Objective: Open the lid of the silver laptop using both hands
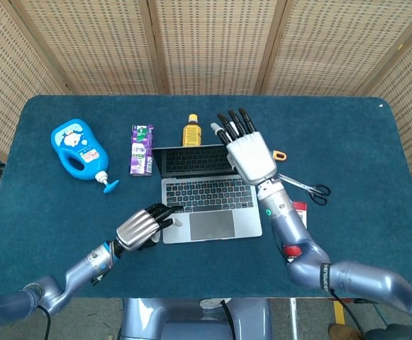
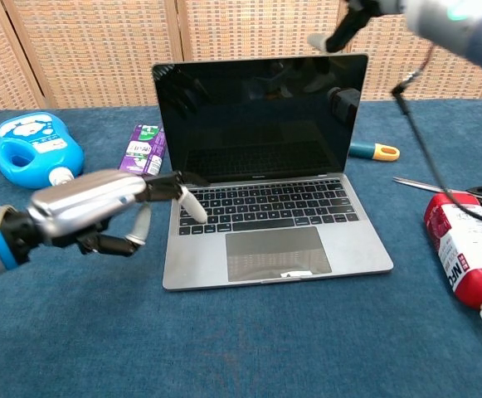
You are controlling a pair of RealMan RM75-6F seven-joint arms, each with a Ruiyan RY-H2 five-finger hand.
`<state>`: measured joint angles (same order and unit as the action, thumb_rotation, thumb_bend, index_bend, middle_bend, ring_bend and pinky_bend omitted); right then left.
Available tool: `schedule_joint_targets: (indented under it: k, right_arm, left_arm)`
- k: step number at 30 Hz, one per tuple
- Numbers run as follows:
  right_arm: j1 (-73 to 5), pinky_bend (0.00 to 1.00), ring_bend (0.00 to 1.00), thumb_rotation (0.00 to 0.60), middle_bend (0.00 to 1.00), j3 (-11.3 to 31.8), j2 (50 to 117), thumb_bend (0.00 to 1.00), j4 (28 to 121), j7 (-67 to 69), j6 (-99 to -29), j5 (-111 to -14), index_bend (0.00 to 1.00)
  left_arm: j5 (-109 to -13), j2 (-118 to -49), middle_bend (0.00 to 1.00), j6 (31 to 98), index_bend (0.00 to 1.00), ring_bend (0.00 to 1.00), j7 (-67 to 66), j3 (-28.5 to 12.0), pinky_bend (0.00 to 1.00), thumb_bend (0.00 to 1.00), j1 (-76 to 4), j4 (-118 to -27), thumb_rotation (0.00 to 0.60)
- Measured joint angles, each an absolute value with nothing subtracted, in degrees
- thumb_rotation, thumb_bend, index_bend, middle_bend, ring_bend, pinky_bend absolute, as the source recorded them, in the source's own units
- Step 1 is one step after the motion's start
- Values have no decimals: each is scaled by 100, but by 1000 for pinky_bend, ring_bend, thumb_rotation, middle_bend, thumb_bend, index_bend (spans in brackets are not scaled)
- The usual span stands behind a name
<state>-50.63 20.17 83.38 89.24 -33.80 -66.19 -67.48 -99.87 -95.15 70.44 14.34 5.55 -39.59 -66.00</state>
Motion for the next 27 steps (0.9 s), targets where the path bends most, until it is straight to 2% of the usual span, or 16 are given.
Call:
schedule_joint_targets:
  k: [3,5,10,14,20,27]
  right_arm:
    - [-4770,63,78,600,149,1821,8028,321,9207,-3144,-6871,-7090,171]
    - [-4567,58,78,600,143,1681,7822,228,9347,-2988,-7056,-7331,164]
    - [-4019,15,58,600,72,1317,7406,88,9484,-2467,-7612,-7948,113]
    - [-3445,0,7,600,23,895,7119,6,9426,-1832,-8153,-8440,63]
    - [-2596,0,0,600,0,259,6799,0,9384,-1496,-8457,-8643,0]
    - [-1932,0,0,600,0,26,6764,0,9342,-1475,-8859,-8568,0]
  left_arm:
    - [-10032,-9105,0,7280,75,11,1435,573,25,111,-3869,-6959,600]
    - [-10050,-8779,0,7447,11,0,1392,608,0,13,-3765,-7200,600]
    - [-9803,-7905,0,7723,0,0,1175,765,0,0,-3291,-7931,600]
    - [-9424,-7218,0,8251,0,0,987,868,0,0,-2580,-8454,600]
    - [-8952,-6949,0,9278,0,0,887,827,0,0,-1604,-8366,600]
    - [-8800,-6829,0,9534,0,0,1056,722,0,0,-1092,-8144,600]
